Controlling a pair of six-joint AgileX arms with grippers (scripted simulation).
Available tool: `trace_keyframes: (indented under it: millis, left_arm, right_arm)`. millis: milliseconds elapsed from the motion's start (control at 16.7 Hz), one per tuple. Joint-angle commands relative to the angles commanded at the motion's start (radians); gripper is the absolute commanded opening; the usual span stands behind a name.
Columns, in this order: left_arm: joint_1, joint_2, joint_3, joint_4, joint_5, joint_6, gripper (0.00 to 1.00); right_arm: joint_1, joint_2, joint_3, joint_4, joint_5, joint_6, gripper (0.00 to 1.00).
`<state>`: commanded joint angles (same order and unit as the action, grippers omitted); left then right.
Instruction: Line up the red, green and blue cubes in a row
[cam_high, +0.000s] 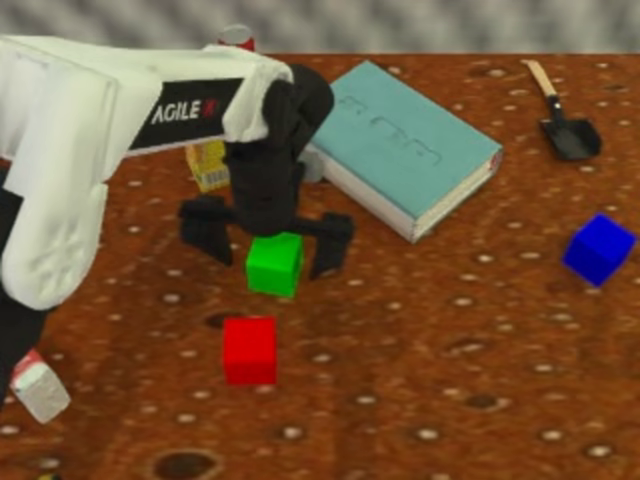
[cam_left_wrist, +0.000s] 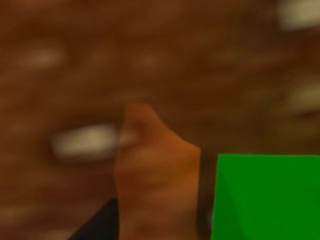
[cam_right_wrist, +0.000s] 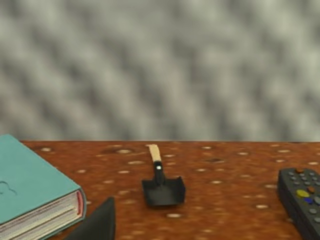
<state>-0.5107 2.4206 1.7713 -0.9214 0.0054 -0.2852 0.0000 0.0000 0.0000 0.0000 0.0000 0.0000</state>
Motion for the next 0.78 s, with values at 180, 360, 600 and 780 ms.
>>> trace_keyframes:
  millis: [180, 360, 600, 780]
  left_arm:
    - [0.0, 0.0, 0.0, 0.0, 0.0, 0.0, 0.62]
    - [0.0, 0.0, 0.0, 0.0, 0.0, 0.0, 0.4]
    - [0.0, 0.0, 0.0, 0.0, 0.0, 0.0, 0.1]
    - [0.0, 0.0, 0.0, 0.0, 0.0, 0.0, 0.0]
  right_arm:
    - [0.0, 0.0, 0.0, 0.0, 0.0, 0.0, 1.0]
    - [0.0, 0.0, 0.0, 0.0, 0.0, 0.0, 1.0]
    - [0.0, 0.0, 0.0, 0.0, 0.0, 0.0, 1.0]
    - [0.0, 0.0, 0.0, 0.0, 0.0, 0.0, 1.0]
